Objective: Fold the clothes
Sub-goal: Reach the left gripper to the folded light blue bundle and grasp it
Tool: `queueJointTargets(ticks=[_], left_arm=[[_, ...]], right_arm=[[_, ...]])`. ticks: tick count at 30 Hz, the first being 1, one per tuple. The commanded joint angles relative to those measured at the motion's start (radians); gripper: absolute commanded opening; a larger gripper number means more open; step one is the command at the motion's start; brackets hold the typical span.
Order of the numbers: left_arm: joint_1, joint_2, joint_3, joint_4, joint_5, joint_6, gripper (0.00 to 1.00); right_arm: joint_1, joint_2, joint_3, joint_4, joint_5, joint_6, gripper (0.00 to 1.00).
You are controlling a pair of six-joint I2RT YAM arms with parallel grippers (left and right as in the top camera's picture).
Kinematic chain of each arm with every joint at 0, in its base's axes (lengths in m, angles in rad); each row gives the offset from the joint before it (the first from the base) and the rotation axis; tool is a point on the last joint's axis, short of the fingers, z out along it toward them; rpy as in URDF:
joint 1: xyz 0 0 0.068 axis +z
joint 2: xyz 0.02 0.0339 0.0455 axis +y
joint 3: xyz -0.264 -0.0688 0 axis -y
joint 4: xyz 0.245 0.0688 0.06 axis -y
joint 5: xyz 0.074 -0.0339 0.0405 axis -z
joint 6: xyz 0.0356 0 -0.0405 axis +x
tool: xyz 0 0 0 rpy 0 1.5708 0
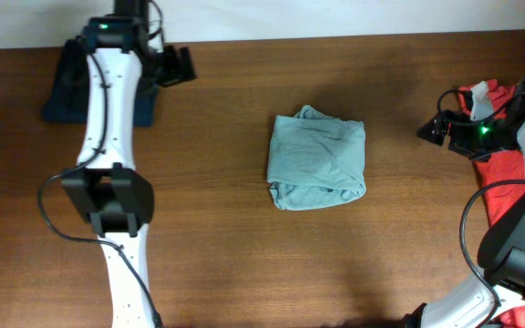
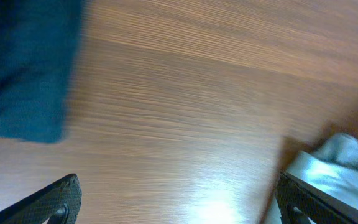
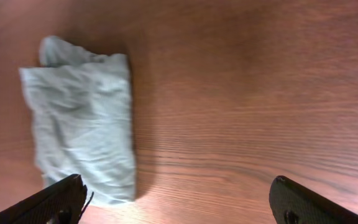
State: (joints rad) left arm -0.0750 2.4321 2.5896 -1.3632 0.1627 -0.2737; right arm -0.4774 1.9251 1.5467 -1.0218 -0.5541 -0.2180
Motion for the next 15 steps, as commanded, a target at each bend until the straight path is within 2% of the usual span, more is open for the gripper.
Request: queueJointTargets(ticks=[1,8,15], left_arm=[[-0.107,-0.014,0.006,0.007,0.074,0.004,0.99],[-0.327,0.036,0.006,0.013,0.066,0.092,0.99],[-0.510,0.139,0.006,-0.002,-0.082,0.092,0.99]], right_arm=[[-0.001,-0.006,0.014,-0.003,0.077,-0.011,0.99],[-0.001,-0.006,0.014,-0.003,0.077,-0.011,0.99],[-0.001,-0.006,0.014,-0.003,0.077,-0.011,0.99]])
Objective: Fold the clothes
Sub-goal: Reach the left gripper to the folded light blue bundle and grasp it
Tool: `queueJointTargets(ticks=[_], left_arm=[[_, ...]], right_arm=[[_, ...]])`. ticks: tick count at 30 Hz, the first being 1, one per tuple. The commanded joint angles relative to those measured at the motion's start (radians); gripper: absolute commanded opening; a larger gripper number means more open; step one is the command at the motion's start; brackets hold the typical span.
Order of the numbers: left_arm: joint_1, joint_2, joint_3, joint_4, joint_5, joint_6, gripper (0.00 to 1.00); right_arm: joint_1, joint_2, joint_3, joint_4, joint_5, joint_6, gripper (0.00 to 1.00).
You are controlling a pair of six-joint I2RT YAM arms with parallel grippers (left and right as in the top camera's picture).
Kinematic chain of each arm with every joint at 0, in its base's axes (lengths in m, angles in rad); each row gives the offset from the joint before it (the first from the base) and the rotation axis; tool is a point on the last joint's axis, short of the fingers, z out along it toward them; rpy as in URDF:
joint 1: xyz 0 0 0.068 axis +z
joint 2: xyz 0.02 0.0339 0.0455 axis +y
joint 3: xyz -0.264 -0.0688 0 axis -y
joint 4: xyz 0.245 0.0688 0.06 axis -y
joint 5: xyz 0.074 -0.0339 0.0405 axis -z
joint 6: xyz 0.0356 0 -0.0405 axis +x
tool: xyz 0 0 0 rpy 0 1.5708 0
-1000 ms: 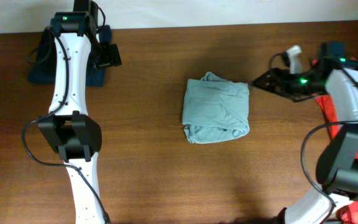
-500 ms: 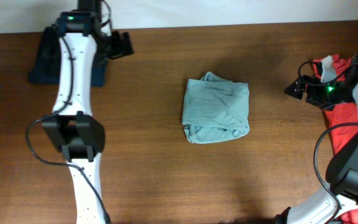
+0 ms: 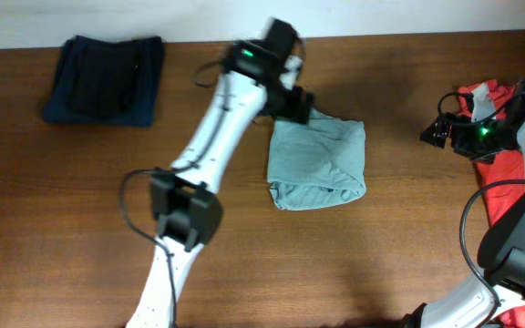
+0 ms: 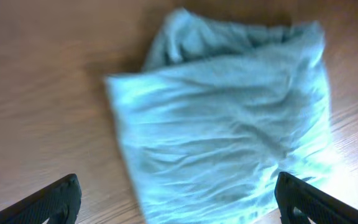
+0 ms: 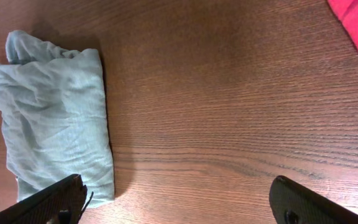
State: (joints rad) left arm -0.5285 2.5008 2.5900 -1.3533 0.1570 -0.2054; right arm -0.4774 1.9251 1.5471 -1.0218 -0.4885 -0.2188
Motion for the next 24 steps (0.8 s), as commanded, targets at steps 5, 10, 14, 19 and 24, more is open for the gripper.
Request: queueJointTargets(ticks=[5,10,14,19,24], left_arm=[[-0.157,0.102,0.006,-0.003,-0.229,0.008,0.99],[-0.198,0.106,0.005,-0.002,-0.286,-0.038,0.99],[-0.193,0.108,0.005,-0.016,-0.336,-0.076,0.99],[-0.187,0.122,0.005,-0.016,-0.341,-0.087,0.99],[-0.177,0.185,0.004,-0.016,-0.342,-0.107,0.99]], right_arm=[[-0.001,-0.006,0.014,-0.003,0.012,-0.010,0.99],[-0.001,-0.006,0.014,-0.003,0.012,-0.010,0.99],[-0.001,-0.006,0.014,-0.003,0.012,-0.010,0.99],[-0.001,-0.006,0.014,-0.003,0.011,-0.010,0.99],[-0.001,-0.006,0.014,-0.003,0.012,-0.010,0.99]])
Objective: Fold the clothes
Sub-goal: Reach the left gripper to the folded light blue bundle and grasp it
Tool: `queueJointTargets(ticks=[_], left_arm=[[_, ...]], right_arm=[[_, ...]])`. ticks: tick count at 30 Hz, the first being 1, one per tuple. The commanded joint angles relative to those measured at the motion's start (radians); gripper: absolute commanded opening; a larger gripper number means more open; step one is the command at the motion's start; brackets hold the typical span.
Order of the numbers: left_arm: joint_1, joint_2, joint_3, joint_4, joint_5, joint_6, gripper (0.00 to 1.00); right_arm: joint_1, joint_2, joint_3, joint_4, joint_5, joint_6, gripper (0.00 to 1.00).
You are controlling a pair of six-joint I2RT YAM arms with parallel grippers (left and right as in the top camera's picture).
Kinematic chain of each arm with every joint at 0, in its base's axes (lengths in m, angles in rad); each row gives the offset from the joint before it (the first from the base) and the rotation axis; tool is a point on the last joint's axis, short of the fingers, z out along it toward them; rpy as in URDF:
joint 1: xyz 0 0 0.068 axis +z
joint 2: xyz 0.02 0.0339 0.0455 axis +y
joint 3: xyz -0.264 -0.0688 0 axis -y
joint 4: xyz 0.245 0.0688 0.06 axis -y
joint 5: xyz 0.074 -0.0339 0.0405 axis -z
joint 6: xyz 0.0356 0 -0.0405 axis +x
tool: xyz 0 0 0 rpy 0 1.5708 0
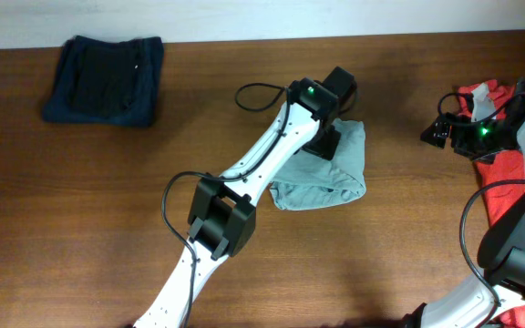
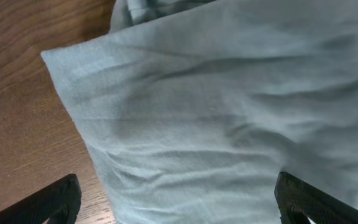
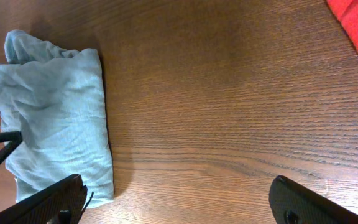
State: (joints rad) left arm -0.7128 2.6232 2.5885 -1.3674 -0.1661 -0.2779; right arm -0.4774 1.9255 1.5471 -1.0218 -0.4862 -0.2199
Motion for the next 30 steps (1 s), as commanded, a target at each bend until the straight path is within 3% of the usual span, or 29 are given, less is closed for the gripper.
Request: queueJointTargets(ticks=[1,11,16,20,24,30], left_arm=[[0.011,0.079,0.006,-0.002,-0.018,-0.047,0.99],[0.054,0.154,0.006,-0.021,-0.019,-0.047,0.99],[0.056,0.179,0.005,-0.027,-0.124,-0.047,0.99],[0.057,0.200,0.003,-0.029,-0.114,-0.047,0.99],[0.072,0.203,0.003,-0.027,0.092,-0.046,0.99],[0.083,0.226,0.002,-0.029,0.175,-0.043,0.99]], right_arm=[[-0.001,-0.006,0.014,-0.003,0.010,-0.009,0.99],[-0.001,-0.006,0.014,-0.003,0.010,-0.009,0.99],[-0.001,-0.006,0.014,-0.003,0.010,-0.009,0.99],[-0.001,-0.006,0.014,-0.003,0.009,-0.009,0.99],[-0.001,-0.006,0.014,-0.003,0.010,-0.009,0.99],[-0.001,-0.006,0.014,-0.003,0.010,-0.008,0.99]])
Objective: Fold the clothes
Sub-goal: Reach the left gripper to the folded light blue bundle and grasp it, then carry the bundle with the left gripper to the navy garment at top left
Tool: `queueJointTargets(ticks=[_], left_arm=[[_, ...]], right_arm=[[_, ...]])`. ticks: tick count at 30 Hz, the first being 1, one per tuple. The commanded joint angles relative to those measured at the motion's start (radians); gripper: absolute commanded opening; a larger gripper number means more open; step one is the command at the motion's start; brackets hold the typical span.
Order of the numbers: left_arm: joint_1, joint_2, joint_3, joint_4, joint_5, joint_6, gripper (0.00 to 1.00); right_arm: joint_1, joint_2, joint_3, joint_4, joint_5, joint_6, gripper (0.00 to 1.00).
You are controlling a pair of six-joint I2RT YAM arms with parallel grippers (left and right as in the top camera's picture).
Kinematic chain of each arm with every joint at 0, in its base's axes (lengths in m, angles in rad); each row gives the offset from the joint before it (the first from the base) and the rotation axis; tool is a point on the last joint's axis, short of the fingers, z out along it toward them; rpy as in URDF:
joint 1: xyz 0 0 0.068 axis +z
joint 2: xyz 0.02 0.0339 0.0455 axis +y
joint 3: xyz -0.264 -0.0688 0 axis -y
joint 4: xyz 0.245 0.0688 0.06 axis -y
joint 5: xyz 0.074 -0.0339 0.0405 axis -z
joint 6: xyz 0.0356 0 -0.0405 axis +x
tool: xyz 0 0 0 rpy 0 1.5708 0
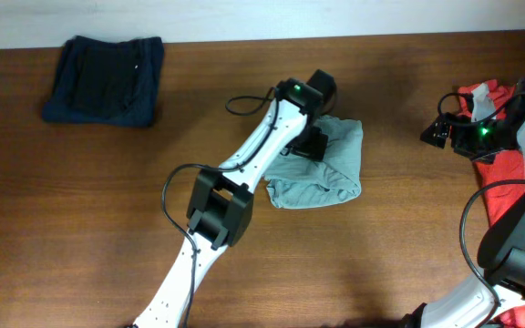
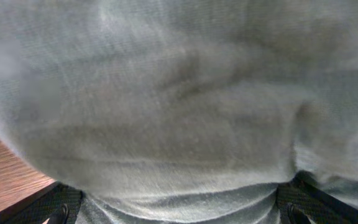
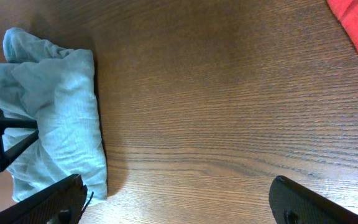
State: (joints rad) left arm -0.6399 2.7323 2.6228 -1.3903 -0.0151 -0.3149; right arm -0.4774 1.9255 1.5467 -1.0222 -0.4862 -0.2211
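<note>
A folded light teal cloth [image 1: 334,171] lies at the middle of the wooden table [image 1: 244,264]. My left gripper [image 1: 310,144] is pressed down onto its upper left part. In the left wrist view the teal cloth [image 2: 179,93] fills the frame and bulges between the wide-apart fingertips of the left gripper [image 2: 179,208], which is open. My right gripper [image 1: 436,130] hovers open at the far right, with nothing in it. Its wrist view shows the teal cloth [image 3: 48,124] far off to the left and bare wood between the open fingertips of the right gripper [image 3: 179,205].
A folded dark navy garment [image 1: 106,77] lies at the back left corner. Red clothing [image 1: 509,173] is heaped at the right edge under the right arm, and a corner of that red clothing [image 3: 356,31] shows in the right wrist view.
My left gripper has dropped closer onto the teal cloth, which now fills its view. The cloth's upper left part has bunched and shifted slightly left. The right arm has not moved.
My left gripper was open near the navy garment at the back left. Then it was over the teal cloth's top edge, then low above the cloth. Now it presses into the cloth, still open. The right gripper stayed open by the red clothing throughout.
</note>
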Motion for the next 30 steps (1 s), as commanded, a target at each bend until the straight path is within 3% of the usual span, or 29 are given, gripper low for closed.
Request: queueJointTargets(ticks=[1,2,4,9,12,15,19,23,27,30], left_arm=[[0.010,0.120,-0.032,-0.006,0.032,-0.006,0.99],[0.013,0.129,-0.032,-0.006,0.064,0.006,0.99],[0.016,0.140,-0.032,-0.008,0.111,0.037,0.89],[0.016,0.140,-0.032,-0.008,0.109,0.040,0.41],[0.016,0.140,-0.032,-0.009,0.109,0.040,0.18],[0.016,0.140,-0.031,-0.009,0.106,0.040,0.01],[0.021,0.140,0.057,-0.071,0.008,0.040,0.01],[0.032,0.140,0.272,-0.171,-0.182,0.047,0.01],[0.051,0.140,0.508,-0.221,-0.210,0.089,0.01],[0.077,0.077,0.517,-0.196,-0.210,0.089,0.00]], right_arm=[[-0.001,-0.006,0.014,-0.003,0.010,-0.008,0.99],[-0.001,-0.006,0.014,-0.003,0.010,-0.008,0.99],[-0.001,-0.006,0.014,-0.003,0.010,-0.008,0.99],[-0.001,-0.006,0.014,-0.003,0.010,-0.008,0.99],[-0.001,-0.006,0.014,-0.003,0.010,-0.008,0.98],[-0.001,-0.006,0.014,-0.003,0.010,-0.007,0.99],[-0.001,-0.006,0.014,-0.003,0.010,-0.008,0.98],[-0.001,-0.006,0.014,-0.003,0.010,-0.008,0.99],[-0.001,-0.006,0.014,-0.003,0.010,-0.007,0.99],[-0.001,-0.006,0.014,-0.003,0.010,-0.008,0.99]])
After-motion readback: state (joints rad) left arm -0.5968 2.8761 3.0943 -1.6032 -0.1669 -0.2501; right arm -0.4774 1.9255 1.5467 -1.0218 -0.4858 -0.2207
